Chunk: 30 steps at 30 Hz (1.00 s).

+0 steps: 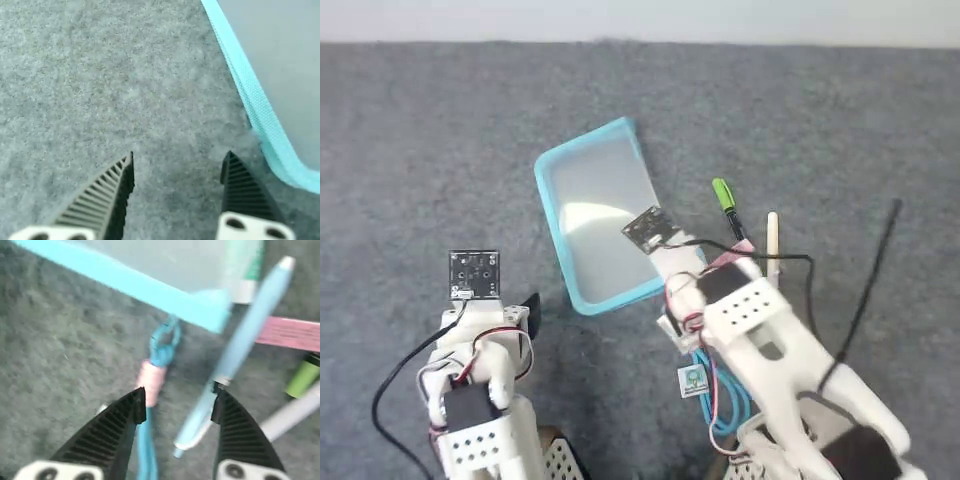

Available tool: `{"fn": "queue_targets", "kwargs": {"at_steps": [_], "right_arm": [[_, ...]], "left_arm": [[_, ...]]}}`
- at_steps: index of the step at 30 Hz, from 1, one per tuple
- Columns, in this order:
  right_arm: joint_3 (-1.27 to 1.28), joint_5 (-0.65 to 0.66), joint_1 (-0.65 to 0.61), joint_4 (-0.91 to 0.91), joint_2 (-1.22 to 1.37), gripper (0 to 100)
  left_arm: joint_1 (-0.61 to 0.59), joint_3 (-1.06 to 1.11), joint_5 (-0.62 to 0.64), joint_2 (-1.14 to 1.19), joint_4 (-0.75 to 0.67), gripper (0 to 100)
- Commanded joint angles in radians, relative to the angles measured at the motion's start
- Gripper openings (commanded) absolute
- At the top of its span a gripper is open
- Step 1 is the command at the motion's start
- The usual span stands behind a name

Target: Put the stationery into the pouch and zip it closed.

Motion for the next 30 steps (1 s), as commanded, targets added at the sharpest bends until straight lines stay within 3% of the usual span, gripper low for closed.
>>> {"fn": "queue_targets", "kwargs": {"at_steps": [1,10,14,21,26,30], "right_arm": [[-0.055,-0.133,-0.064,-0.054,0.036,22.7],[-0.058,-0.132,-0.061,-0.171,0.24,22.7],[-0.077,-0.13,-0.002,-0.18,0.278,22.3],[-0.101,-0.091,0.09,-0.191,0.282,0.2],[-0.121,0.064,0.196,-0.147,0.271,0.6],[-0.199,0.069,0.318,-0.082,0.248,0.6]], "left_arm": [[-0.002,-0.013,-0.017,-0.012,-0.035,27],[-0.002,-0.013,-0.017,-0.012,-0.034,27],[-0.002,-0.013,-0.017,-0.012,-0.034,27],[-0.002,-0.013,-0.017,-0.012,-0.031,27],[-0.008,-0.013,-0.015,-0.017,-0.046,27],[-0.063,-0.013,-0.031,-0.017,-0.149,27]]}}
